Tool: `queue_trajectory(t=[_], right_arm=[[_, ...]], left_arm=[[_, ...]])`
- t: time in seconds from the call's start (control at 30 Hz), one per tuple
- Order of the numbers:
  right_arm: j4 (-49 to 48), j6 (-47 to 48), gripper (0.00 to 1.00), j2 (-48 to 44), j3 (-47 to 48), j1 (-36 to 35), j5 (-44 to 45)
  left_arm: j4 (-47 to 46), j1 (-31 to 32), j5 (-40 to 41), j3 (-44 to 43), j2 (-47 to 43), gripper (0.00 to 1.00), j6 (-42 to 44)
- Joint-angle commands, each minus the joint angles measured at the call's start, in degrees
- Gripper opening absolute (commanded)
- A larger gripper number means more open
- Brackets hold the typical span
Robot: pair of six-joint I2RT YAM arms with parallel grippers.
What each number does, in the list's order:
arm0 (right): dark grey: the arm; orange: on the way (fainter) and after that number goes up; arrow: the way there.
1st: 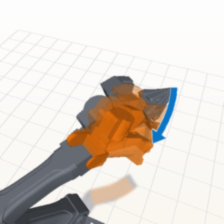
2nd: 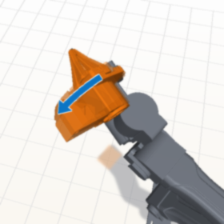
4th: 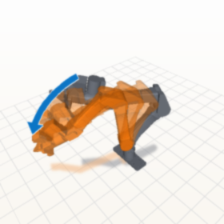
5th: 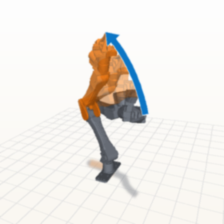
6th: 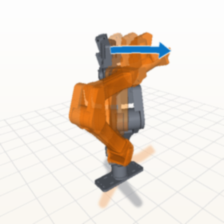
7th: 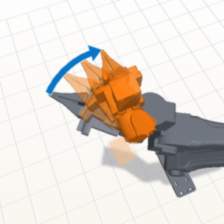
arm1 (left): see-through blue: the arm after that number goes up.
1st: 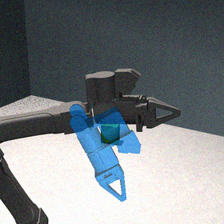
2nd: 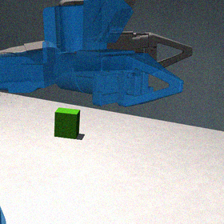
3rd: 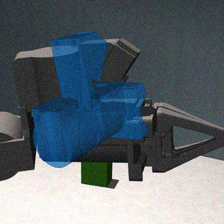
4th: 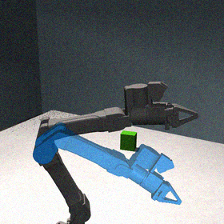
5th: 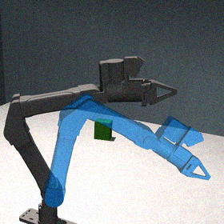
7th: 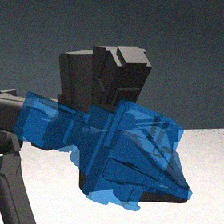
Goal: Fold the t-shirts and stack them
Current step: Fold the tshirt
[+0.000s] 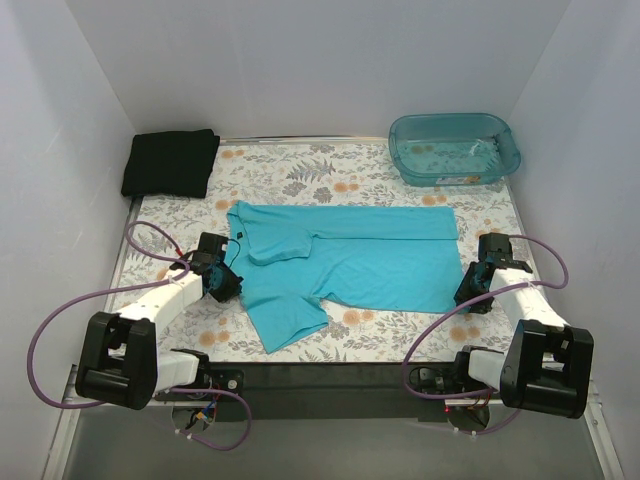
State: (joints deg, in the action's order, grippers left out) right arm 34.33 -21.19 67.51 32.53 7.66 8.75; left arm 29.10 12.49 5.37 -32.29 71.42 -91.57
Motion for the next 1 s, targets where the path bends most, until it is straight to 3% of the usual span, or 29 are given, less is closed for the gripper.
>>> queue_trajectory(t=[0.0,0.13,0.33,0.73,0.97], right_arm=[[-1.4,-0.6,0.35,-0.3,-0.6,0.5,0.5],[-1.0,-0.5,0.18,-0.4,-0.5,0.8,0.6],[0.9,0.9,0.01,-1.0,1.1,0.9,0.5],[5.6,3.3,0.01,-2.5,8.4,0.9,1.2],[6.4,4.7,0.01,1.4,14.0,1.0,1.3]], left_arm=[[3.1,0.2,1.9,0.5,-1.2,0.00,-0.3],[4.6,0.2,3.3,-0.1,-1.5,0.00,-0.4],[7.1,0.0,4.6,-1.8,-3.0,0.00,0.2],[10.6,-0.9,3.8,-7.4,-1.7,0.00,3.2],[12.6,-3.0,2.3,-12.5,1.4,0.00,6.1]])
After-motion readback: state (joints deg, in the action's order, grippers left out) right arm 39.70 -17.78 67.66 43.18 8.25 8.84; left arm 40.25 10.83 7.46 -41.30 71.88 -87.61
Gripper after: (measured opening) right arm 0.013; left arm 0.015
